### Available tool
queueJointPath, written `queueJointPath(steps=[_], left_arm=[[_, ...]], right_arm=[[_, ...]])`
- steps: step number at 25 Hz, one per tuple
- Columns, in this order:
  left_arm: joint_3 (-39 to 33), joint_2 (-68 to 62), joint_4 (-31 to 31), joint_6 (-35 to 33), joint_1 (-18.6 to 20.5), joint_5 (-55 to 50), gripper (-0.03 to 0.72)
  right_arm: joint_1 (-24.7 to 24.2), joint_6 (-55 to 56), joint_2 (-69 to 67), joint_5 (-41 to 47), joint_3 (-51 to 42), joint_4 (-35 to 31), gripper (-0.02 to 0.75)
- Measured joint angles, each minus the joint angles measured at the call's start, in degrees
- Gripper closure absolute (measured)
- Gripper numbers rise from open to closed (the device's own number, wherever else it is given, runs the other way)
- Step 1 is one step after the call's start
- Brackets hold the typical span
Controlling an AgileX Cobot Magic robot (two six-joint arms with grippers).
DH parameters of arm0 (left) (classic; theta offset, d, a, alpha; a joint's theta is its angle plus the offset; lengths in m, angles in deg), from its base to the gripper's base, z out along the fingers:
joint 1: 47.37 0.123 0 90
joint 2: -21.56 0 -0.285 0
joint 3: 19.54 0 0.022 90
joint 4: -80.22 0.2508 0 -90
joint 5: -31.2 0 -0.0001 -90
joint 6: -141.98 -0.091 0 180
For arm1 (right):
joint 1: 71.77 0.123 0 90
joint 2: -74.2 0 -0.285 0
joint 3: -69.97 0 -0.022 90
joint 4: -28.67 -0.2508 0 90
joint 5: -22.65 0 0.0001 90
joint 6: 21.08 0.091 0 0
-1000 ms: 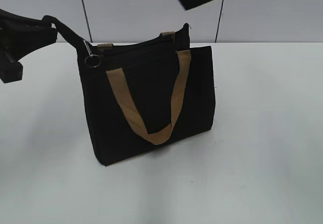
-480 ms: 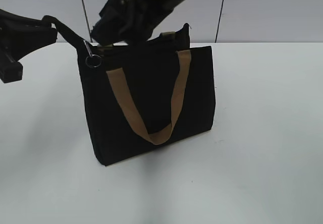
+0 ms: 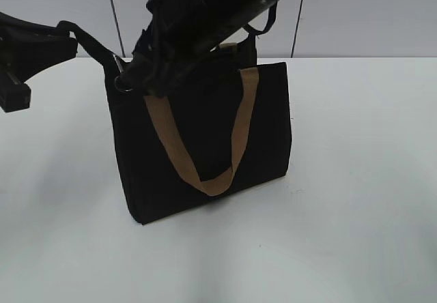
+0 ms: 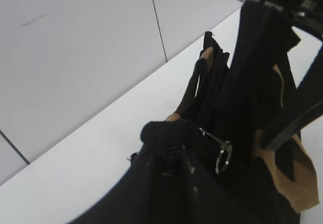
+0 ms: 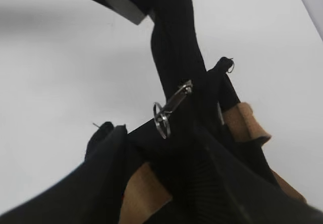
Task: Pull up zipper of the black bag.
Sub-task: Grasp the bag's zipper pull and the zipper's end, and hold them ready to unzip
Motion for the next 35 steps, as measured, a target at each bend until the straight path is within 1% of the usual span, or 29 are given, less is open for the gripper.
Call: queueJointPath(steps=[9, 14, 18, 23, 25, 29, 35], left_arm=[[0.0, 0.0, 0.0, 0.0, 0.0, 0.0, 0.613], [0.0, 0.0, 0.0, 0.1, 0.0, -0.05, 0.613], [0.0, 0.0, 0.0, 2.8, 0.0, -0.05, 0.613], [0.0, 0.0, 0.0, 3.49, 0.0, -0.11, 0.613], [0.0, 0.0, 0.0, 3.62, 0.0, -0.11, 0.613], [0.0, 0.0, 0.0, 3.62, 0.0, -0.11, 0.613], [0.0, 0.0, 0.0, 3.85, 0.0, -0.11, 0.613]], right_arm=[[0.0, 0.0, -2.18, -3.86, 0.0, 0.14, 0.422], [0.0, 0.0, -2.92, -4.25, 0.0, 0.06, 0.422], [0.0, -0.3, -3.39, -4.25, 0.0, -1.02, 0.422], [0.0, -0.91, -3.39, -4.25, 0.0, -1.53, 0.424], [0.0, -0.91, -3.39, -4.25, 0.0, -1.72, 0.439], [0.0, -1.06, -3.39, -4.25, 0.0, -1.83, 0.494], [0.0, -1.5, -3.39, -3.68, 0.0, -1.89, 0.522]])
